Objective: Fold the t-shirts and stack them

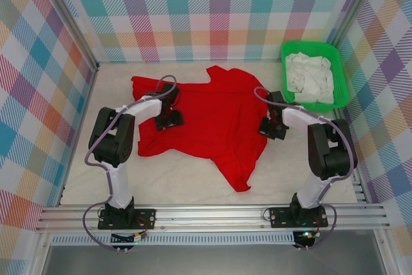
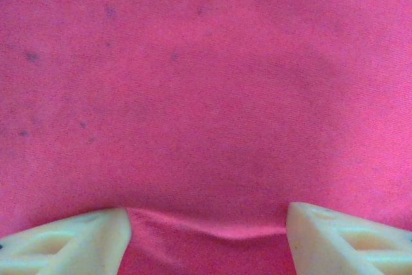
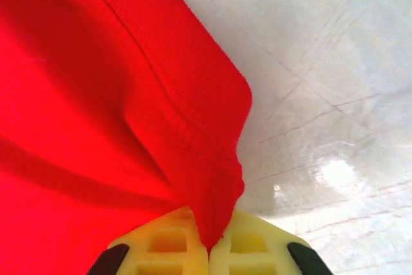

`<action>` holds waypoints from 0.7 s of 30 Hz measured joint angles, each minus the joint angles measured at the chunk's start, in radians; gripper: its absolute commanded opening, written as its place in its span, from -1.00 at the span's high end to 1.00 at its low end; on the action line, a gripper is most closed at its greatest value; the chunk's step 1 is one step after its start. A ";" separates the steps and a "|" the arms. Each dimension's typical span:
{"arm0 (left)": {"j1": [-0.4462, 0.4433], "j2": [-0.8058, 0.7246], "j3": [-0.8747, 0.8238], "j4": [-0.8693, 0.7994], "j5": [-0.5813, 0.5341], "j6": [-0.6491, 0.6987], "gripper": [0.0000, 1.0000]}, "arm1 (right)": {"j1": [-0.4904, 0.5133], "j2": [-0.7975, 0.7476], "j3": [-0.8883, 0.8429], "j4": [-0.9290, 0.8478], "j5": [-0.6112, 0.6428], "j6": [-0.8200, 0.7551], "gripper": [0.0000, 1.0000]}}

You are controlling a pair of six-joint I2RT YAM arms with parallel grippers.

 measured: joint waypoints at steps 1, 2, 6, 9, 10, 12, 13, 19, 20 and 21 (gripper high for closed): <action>0.000 0.001 0.001 0.000 -0.003 0.000 -0.34 | 0.000 -0.013 -0.003 -0.003 0.011 0.000 1.00; -0.001 0.001 0.002 0.000 -0.006 0.000 -0.34 | 0.000 -0.032 -0.008 -0.008 0.029 0.000 1.00; -0.002 0.005 0.002 0.000 -0.017 0.000 -0.33 | 0.000 -0.093 -0.021 -0.040 0.095 -0.001 1.00; -0.002 0.005 0.002 0.001 -0.017 0.000 -0.33 | -0.004 -0.105 -0.037 -0.048 0.124 -0.003 1.00; -0.002 0.005 0.002 0.001 -0.017 0.000 -0.33 | -0.007 -0.105 -0.046 -0.048 0.130 -0.004 1.00; -0.002 0.005 0.002 0.004 -0.016 0.000 -0.34 | -0.012 -0.105 -0.059 -0.053 0.136 -0.004 0.82; -0.002 0.005 0.002 0.010 -0.013 0.001 -0.35 | -0.015 -0.105 -0.062 -0.054 0.138 -0.006 0.74; -0.001 -0.036 -0.026 0.046 0.010 0.025 -0.63 | -0.039 -0.105 -0.062 -0.080 0.211 -0.018 0.36; -0.002 -0.053 -0.034 0.045 0.014 0.032 -0.72 | -0.043 -0.106 -0.062 -0.085 0.216 -0.020 0.30; -0.002 -0.078 -0.044 0.045 0.018 0.039 -0.82 | -0.047 -0.111 -0.062 -0.089 0.219 -0.023 0.25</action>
